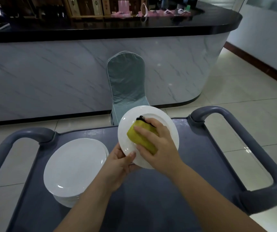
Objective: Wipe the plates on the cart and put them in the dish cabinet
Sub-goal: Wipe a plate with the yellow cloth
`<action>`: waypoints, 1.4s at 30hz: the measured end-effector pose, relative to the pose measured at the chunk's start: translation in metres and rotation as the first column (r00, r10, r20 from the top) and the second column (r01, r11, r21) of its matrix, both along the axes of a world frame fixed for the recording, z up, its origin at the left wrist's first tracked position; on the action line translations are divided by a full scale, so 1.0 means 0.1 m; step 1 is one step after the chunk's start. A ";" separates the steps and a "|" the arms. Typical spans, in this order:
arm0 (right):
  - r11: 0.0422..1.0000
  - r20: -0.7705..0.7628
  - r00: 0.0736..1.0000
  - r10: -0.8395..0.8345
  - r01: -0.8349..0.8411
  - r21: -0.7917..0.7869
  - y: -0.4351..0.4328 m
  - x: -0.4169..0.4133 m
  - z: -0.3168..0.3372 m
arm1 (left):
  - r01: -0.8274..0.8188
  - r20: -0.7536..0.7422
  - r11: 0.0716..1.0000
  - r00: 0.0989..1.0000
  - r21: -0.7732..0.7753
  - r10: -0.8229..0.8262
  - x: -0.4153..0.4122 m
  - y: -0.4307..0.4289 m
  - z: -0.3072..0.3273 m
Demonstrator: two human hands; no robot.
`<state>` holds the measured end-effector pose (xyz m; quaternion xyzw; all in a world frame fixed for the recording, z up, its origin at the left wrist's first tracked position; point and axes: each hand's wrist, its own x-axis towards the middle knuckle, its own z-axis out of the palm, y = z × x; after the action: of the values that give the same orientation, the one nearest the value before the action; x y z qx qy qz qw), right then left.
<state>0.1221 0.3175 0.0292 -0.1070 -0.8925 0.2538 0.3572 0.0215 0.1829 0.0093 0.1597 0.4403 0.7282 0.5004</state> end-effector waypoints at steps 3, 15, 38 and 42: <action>0.982 0.008 0.996 0.090 -0.090 0.167 0.25 0.34 -0.08 | -0.003 0.040 1.000 0.999 -0.003 0.003 0.00 -0.04 -0.01; 0.984 -0.020 0.993 0.114 -0.110 0.140 0.16 -0.09 0.03 | -0.005 -0.078 0.999 0.997 -0.031 0.003 -0.02 0.04 0.09; 0.924 -0.009 0.963 0.271 -0.257 0.284 0.00 -0.44 0.14 | -0.051 -0.200 0.995 0.979 -0.085 0.033 -0.06 -0.11 0.20; 0.968 0.071 0.980 0.187 -0.196 0.158 0.47 -0.70 0.33 | -0.061 -0.202 0.993 0.979 -0.100 0.040 -0.06 -0.17 0.20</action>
<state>0.0525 0.3641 0.0622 0.0025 -0.9261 0.2095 0.3137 0.0151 0.1662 0.0291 0.1938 0.5303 0.6966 0.4428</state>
